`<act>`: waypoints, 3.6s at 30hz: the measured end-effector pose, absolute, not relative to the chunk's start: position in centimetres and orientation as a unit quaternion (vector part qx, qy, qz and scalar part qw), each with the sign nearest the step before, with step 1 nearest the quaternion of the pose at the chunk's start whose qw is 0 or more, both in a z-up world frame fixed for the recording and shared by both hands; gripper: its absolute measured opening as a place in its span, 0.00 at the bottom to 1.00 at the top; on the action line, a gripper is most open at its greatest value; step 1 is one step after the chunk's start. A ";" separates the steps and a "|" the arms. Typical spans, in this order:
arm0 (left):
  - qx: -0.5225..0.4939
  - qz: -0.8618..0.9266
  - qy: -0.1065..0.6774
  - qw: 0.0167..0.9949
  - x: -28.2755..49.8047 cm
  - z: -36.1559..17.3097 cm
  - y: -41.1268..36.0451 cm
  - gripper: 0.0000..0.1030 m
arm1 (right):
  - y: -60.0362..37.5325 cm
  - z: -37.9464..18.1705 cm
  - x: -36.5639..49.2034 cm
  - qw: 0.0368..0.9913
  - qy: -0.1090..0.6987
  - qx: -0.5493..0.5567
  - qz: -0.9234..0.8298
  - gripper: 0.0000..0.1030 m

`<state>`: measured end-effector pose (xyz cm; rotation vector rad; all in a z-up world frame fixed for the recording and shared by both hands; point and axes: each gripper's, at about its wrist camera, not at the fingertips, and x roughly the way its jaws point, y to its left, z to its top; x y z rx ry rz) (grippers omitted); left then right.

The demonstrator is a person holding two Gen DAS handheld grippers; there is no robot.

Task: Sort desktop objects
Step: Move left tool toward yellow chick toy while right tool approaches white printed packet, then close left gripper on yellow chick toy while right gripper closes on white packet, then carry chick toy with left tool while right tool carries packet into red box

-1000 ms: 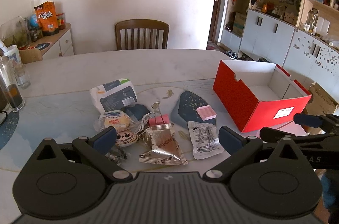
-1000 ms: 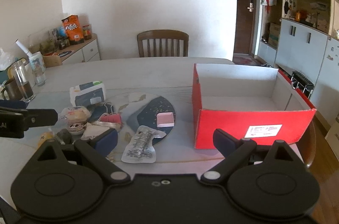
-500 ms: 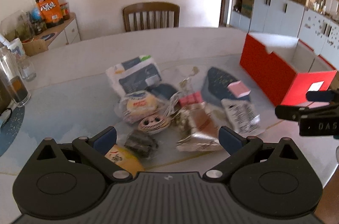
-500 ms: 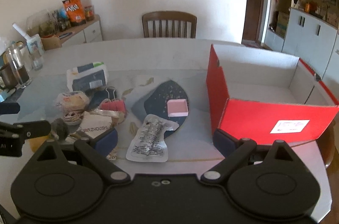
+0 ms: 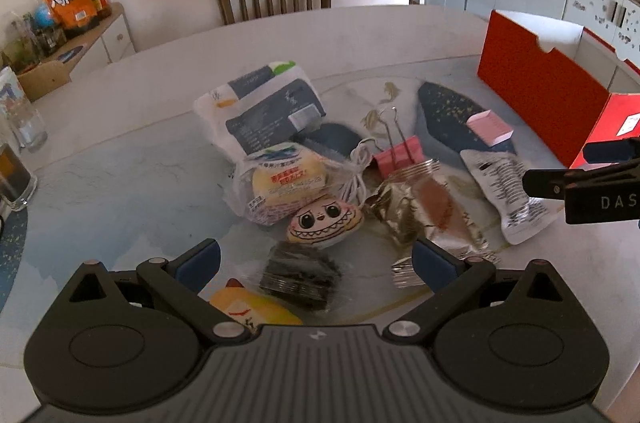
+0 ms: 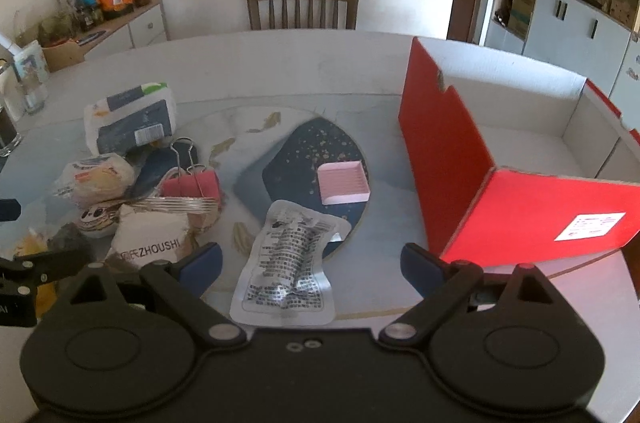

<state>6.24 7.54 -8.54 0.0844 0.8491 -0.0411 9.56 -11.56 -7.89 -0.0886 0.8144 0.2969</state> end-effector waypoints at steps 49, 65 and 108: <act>0.033 -0.090 0.447 0.889 4.3 -11.9 14.2 0.47 | -7.2 -11.6 13.1 0.876 0.460 -0.062 0.132 0.53; 0.028 -0.101 0.417 0.903 3.7 -6.9 13.6 0.46 | -9.1 -7.8 11.2 0.884 0.443 -0.052 0.140 0.47; 0.054 -0.157 0.340 0.926 14.1 1.4 -12.1 0.46 | -28.5 1.1 19.4 0.909 0.368 -0.019 0.195 0.48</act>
